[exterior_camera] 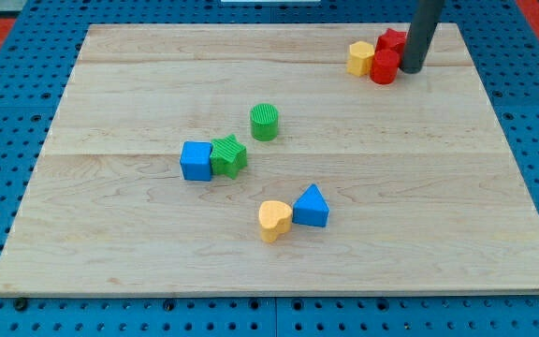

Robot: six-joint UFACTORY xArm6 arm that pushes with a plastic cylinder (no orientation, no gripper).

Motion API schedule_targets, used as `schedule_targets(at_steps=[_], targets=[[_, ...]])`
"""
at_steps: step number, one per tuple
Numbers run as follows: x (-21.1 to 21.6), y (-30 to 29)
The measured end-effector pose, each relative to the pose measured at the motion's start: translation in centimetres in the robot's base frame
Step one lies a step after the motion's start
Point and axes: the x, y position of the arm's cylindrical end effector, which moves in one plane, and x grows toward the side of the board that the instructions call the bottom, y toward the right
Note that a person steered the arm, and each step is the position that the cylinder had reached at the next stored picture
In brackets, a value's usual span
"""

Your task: Push the yellow heart in between the green star and the blue triangle

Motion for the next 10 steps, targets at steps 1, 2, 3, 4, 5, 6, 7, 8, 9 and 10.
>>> schedule_targets(at_steps=[1, 2, 3, 4, 5, 6, 7, 8, 9, 10], targets=[[6.1, 3.2], [19.5, 1.0], [25.7, -6.1], [27.5, -9.4], [31.8, -15.9], [29.9, -17.3], [26.3, -19.5], [31.1, -23.4], [28.3, -25.5], [26.5, -21.0]])
